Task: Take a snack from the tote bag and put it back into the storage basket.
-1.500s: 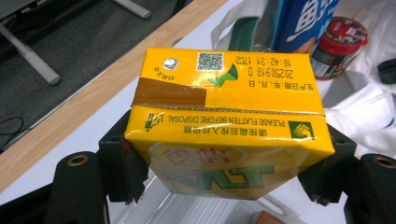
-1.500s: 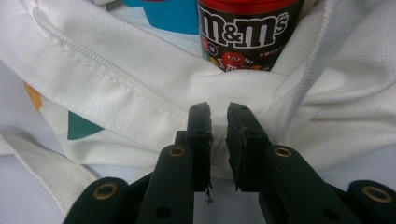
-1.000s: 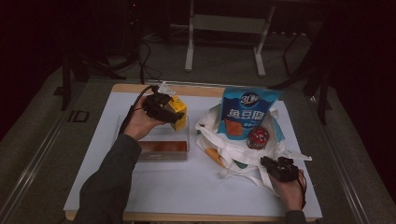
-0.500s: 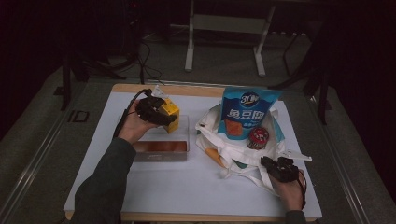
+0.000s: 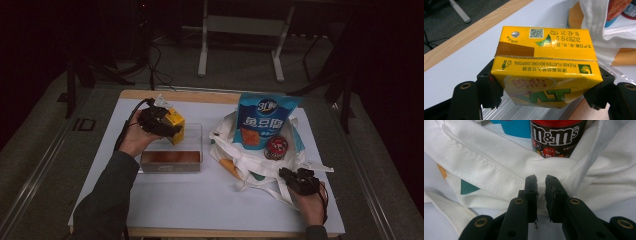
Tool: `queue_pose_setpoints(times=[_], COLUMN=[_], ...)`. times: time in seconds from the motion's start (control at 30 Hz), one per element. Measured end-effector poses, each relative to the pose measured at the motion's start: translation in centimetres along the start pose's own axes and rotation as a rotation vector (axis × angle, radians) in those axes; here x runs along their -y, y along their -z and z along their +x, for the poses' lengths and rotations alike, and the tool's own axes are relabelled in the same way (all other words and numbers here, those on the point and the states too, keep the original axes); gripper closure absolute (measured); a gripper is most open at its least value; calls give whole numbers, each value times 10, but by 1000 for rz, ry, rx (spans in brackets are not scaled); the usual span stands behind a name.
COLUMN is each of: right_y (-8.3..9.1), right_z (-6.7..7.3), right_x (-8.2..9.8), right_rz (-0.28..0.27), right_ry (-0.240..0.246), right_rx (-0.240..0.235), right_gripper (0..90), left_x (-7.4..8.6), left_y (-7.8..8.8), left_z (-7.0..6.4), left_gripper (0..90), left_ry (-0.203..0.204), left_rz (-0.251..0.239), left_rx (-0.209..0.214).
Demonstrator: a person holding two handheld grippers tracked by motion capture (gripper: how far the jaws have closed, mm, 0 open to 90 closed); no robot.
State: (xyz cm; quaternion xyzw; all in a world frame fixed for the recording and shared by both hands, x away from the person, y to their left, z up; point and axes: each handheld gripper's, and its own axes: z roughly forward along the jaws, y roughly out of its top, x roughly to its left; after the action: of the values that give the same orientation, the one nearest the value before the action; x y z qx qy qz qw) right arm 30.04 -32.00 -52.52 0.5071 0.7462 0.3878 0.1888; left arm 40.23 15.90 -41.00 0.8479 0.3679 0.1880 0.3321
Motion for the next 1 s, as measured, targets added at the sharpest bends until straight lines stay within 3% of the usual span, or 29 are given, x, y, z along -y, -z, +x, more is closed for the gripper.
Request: queue_pose_setpoints(times=[1.0], right_y=[0], right_z=[0], right_x=[0], right_rz=[-1], right_ry=[-1], right_rx=[-1], right_gripper=[799], left_x=[30], left_y=[7], left_z=[19], left_gripper=[284], left_ry=[48], left_rz=[30], left_rx=[-45])
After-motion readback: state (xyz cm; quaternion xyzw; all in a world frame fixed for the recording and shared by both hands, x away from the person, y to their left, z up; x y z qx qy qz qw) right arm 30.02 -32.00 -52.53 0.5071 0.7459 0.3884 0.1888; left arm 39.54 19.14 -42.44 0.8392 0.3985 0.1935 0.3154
